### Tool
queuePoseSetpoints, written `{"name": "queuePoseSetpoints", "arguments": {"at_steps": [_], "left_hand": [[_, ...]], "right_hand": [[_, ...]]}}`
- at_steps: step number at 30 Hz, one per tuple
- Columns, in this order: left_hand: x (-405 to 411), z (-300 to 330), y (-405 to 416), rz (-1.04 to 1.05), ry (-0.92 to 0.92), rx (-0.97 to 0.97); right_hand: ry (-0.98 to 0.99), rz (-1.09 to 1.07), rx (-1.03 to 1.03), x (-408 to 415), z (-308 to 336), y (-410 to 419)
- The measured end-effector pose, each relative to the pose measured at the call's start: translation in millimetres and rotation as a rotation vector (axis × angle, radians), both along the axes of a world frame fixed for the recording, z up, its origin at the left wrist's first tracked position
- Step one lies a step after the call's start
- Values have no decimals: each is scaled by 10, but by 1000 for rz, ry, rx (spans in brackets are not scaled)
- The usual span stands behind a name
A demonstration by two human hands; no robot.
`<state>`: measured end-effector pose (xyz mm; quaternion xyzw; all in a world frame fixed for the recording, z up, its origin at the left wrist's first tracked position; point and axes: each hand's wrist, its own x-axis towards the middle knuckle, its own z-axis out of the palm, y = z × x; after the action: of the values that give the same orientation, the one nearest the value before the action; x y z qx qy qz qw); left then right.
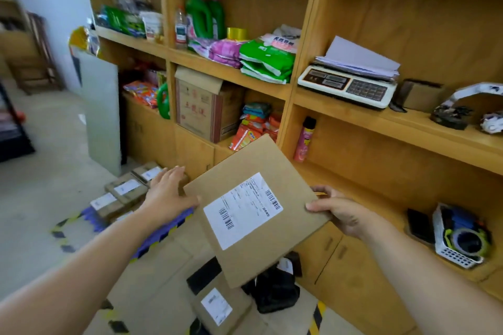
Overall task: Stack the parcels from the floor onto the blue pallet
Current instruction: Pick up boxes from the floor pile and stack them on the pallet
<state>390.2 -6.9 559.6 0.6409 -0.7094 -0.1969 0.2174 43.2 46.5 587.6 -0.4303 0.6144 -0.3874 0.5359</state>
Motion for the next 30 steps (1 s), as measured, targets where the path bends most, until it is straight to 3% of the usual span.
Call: {"name": "queuePoseSetpoints", "arguments": {"at_steps": [4,8,14,20,30], "left_hand": [[575,104,-25,-85,77,93],[1336,-15,-137,-128,357,222],[2655,-174,-475,18,428,333],[3783,-150,-750,1,594,502],[4854,-362,-1380,126,771,477]], "right_hand": [[38,132,-16,563,51,-294],[83,249,-26,1292,90,-681],[94,375,-34,2632,132,-1352],[55,501,20,3718,146,-1939],[81,560,77,4864,-37,-3061]]}}
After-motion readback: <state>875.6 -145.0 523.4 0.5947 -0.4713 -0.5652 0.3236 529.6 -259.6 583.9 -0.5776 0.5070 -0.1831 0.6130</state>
